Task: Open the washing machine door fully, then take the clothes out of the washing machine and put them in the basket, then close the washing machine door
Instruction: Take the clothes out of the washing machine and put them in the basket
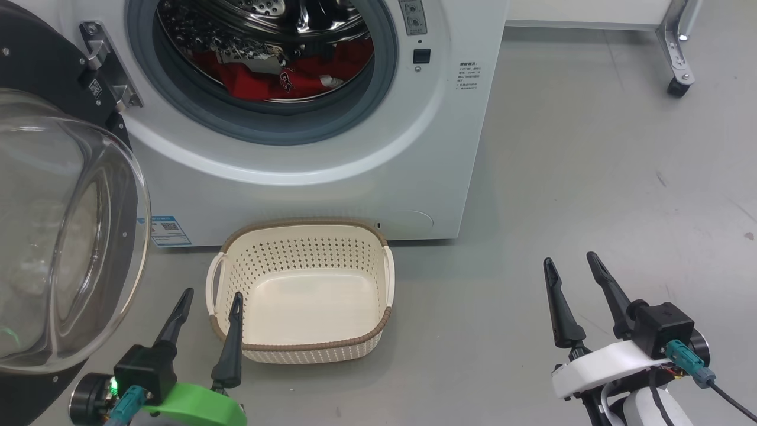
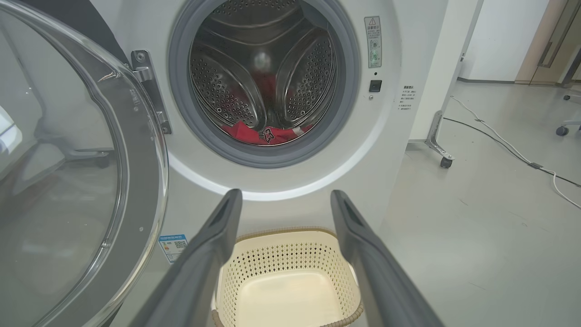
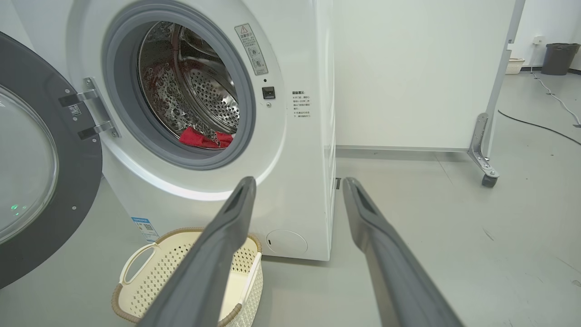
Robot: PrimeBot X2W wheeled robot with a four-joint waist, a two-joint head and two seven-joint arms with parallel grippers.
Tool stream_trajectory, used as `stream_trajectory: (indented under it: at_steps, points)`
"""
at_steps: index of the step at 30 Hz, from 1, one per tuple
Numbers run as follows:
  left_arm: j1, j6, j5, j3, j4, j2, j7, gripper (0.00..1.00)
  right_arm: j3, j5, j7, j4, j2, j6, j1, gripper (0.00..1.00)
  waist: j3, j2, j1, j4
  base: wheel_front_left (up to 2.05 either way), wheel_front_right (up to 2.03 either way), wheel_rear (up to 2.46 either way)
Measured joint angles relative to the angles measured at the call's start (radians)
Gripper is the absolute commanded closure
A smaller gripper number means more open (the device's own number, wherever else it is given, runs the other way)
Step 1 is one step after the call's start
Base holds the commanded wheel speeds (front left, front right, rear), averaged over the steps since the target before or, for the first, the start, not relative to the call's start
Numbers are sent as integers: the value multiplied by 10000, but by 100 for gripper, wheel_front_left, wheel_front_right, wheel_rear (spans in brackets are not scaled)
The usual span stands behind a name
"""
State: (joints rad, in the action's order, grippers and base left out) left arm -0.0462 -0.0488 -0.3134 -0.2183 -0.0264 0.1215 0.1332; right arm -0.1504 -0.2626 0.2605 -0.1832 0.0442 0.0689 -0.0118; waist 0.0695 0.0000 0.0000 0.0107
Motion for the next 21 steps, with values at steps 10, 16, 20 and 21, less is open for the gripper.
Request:
stream_trajectory:
  at_steps: [10,16,20,21]
  points:
    - [0,-2,12,-33,46,-2,0,0,2,0,0,2,0,0,0,0,21,0,0,-10,60,-60,0]
    - [0,-67,163,-65,113,-2,2,0,27,-4,0,4,0,0,0,0,6,0,0,-5,85,-85,0]
    - [0,-75,165,-63,123,0,2,0,31,-2,0,4,0,2,0,0,-8,0,0,16,71,-71,0]
    - [1,-75,165,-63,123,0,2,0,31,-2,0,4,0,2,0,0,-13,0,0,22,61,-61,0]
